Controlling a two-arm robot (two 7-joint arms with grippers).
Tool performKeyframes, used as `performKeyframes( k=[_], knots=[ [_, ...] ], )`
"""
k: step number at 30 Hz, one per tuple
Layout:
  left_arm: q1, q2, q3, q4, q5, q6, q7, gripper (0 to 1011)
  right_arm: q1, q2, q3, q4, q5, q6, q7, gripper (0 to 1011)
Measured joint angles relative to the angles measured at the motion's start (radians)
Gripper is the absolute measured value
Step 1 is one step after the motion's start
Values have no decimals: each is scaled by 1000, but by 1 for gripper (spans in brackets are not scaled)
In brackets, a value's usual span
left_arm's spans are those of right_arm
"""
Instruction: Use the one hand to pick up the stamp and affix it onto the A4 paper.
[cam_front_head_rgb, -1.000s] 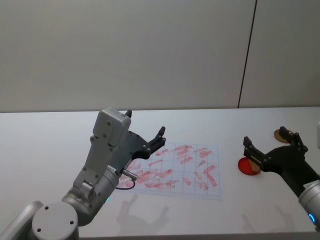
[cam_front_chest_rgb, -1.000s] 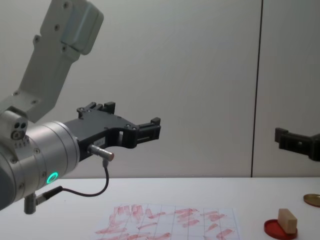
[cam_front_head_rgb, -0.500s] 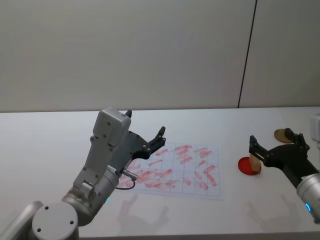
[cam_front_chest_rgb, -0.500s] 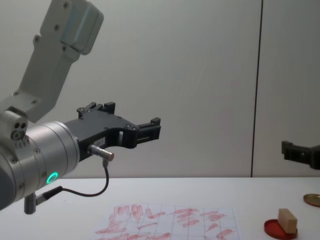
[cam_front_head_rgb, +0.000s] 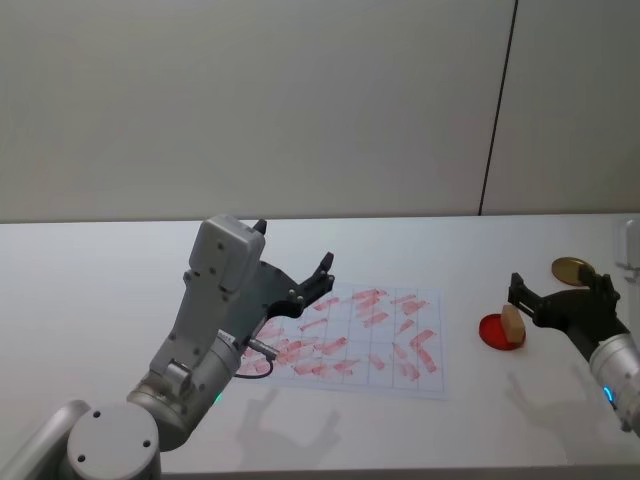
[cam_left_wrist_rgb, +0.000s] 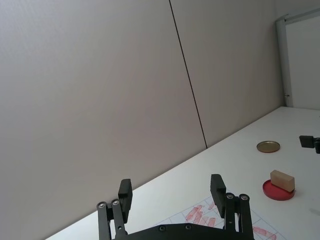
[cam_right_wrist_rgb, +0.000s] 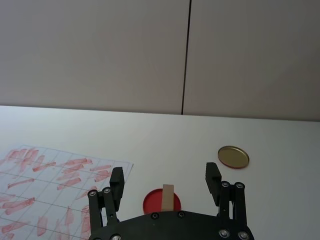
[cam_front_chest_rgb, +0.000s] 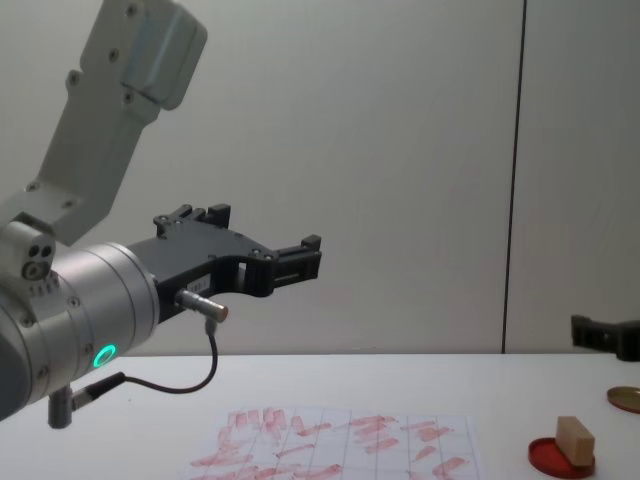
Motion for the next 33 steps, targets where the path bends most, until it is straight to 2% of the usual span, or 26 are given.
performKeyframes(
  k=[20,33],
  knots=[
    [0,0,0,0,0,0,0,993,148,-63,7,273,38,24,-14,1001],
    [0,0,0,0,0,0,0,993,220,-95,1,422,39,13,-10,1001]
  ],
)
